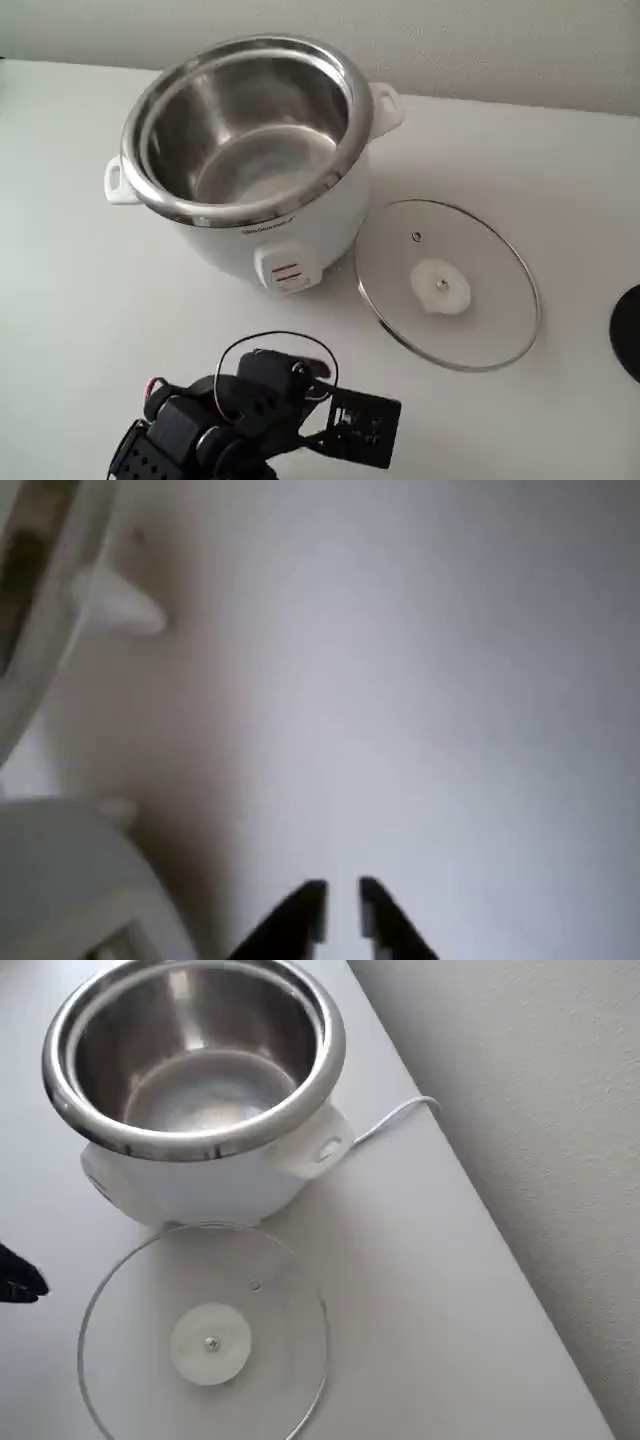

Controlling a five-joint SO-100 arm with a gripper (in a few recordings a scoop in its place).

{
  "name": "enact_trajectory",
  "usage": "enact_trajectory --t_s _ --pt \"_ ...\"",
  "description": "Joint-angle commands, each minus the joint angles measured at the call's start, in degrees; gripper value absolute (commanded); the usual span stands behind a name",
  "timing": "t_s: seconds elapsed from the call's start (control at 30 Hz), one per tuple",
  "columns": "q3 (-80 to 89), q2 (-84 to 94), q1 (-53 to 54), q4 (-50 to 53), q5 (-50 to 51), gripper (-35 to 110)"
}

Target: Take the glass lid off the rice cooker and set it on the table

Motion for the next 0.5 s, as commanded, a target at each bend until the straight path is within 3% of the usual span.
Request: enact_trajectory --t_s 0.0,0.47 --pt "2.29 0.35 0.35 1.85 2.02 0" --pt "2.29 0.35 0.09 1.85 2.02 0"
